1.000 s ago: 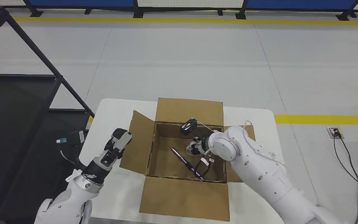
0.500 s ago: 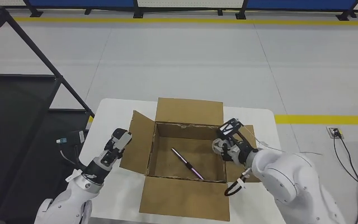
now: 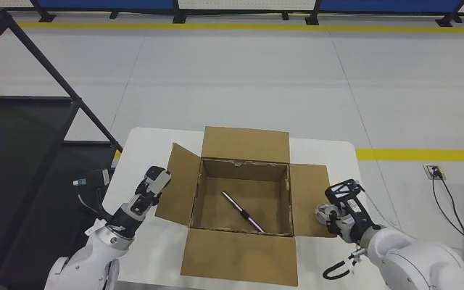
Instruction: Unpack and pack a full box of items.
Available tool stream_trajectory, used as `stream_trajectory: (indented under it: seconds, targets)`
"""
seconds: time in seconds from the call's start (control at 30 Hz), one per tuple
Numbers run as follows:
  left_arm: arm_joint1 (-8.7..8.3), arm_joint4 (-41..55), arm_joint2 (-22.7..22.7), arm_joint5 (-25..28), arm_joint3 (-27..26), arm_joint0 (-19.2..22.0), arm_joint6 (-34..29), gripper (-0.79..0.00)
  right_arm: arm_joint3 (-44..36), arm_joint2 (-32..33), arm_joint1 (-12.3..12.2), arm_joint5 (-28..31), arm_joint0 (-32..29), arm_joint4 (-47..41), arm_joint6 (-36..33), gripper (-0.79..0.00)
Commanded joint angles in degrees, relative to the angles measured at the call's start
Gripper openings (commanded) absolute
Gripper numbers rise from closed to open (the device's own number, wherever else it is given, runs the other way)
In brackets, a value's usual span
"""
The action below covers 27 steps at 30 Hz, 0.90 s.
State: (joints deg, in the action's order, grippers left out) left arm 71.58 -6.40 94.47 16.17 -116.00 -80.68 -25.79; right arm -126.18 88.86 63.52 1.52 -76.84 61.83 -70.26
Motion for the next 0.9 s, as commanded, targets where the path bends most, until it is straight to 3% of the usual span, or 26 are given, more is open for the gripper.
stream_trajectory:
  seconds: [0.0,0.17,0.67,0.87]
  targets:
    - [0.0,0.0,0.0,0.0,0.0,0.0,0.0,0.0,1.14,-0.27,0.0,0.18,-0.9,-0.58,0.72,-0.785]
    - [0.0,0.0,0.0,0.0,0.0,0.0,0.0,0.0,5.69,-1.54,0.07,-0.15,-1.94,-0.9,3.41,-0.785]
    - [0.0,0.0,0.0,0.0,0.0,0.0,0.0,0.0,10.13,2.92,0.22,-11.65,-9.58,7.53,13.28,-0.785]
    - [0.0,0.0,0.0,0.0,0.0,0.0,0.0,0.0,14.39,2.81,0.4,-10.98,-9.36,7.73,17.64,-0.785]
